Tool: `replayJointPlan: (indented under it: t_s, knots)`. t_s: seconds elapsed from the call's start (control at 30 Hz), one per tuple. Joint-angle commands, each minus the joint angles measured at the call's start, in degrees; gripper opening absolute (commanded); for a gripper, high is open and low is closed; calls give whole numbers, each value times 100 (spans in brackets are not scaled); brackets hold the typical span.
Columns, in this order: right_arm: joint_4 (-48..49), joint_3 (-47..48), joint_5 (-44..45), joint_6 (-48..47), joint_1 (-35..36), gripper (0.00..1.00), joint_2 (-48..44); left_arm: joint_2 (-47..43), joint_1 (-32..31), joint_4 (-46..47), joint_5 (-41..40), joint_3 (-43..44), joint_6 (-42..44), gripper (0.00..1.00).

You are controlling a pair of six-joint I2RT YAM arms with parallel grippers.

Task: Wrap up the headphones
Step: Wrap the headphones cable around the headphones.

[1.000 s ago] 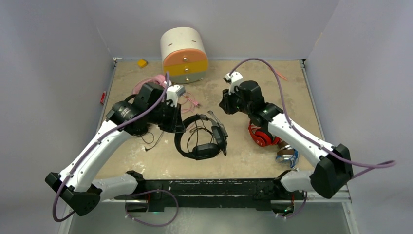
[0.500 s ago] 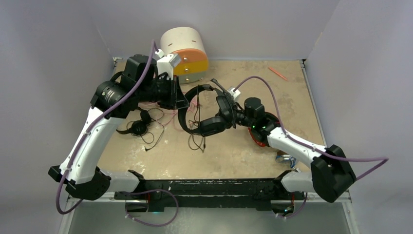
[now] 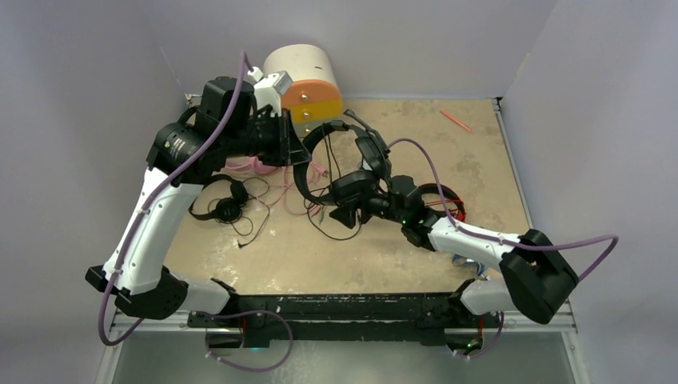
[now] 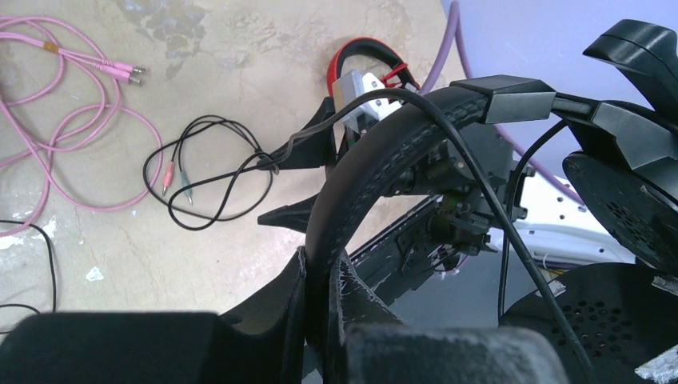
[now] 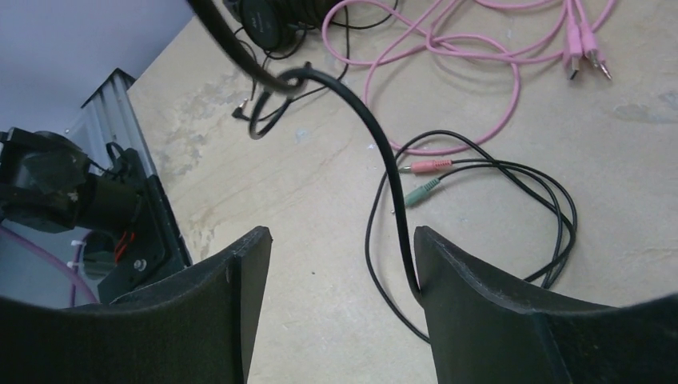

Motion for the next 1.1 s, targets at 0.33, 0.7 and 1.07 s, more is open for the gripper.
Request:
replayJointPlan:
  t_s: [0.33,0.7,1.07]
  knots:
    - [138,732,685,-651,30,67,492,37,58,48,-74,701,-329,0]
    - [566,1334,684,-597,30,33,1435,136,67,32,-158,695,-281,0]
    - [135,-360,737,333,268,0,254,146,492,529,-1804,414,-337,0]
